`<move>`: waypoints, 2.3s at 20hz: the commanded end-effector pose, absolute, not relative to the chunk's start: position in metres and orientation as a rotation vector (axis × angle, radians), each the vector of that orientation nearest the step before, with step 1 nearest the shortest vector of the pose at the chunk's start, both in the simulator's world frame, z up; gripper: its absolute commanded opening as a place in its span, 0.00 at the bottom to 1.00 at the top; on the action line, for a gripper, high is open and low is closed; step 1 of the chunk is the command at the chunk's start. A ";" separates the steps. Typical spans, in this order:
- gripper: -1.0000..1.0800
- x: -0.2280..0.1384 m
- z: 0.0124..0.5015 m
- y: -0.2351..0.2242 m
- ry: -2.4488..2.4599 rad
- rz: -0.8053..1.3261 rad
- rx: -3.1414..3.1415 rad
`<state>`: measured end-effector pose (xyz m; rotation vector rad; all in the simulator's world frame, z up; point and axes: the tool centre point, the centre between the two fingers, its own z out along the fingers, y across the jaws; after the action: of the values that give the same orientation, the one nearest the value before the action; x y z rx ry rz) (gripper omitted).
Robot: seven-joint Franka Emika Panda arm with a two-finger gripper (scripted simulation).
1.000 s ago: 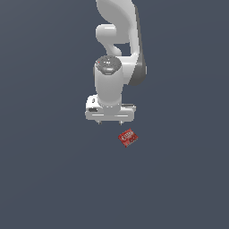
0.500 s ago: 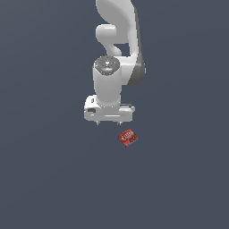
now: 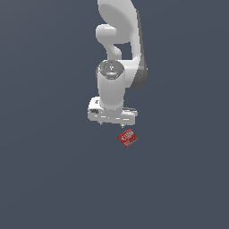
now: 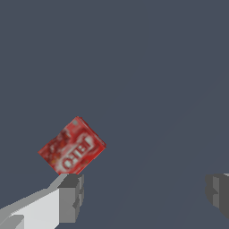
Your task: Pick up the object and move it to a goal position.
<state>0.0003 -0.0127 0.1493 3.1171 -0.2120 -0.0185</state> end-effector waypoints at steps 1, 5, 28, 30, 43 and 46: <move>0.96 0.001 0.145 -0.007 -0.282 -0.018 3.114; 0.96 0.002 0.135 0.003 -0.420 -0.016 3.102; 0.96 0.001 0.081 0.061 -1.237 -0.005 2.887; 0.96 0.000 0.077 0.064 -1.290 -0.004 2.864; 0.96 -0.001 0.065 0.076 -1.458 0.000 2.783; 0.96 -0.001 0.065 0.076 -1.452 -0.001 2.786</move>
<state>-0.0015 0.0761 0.0655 2.7858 -1.4521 -0.0007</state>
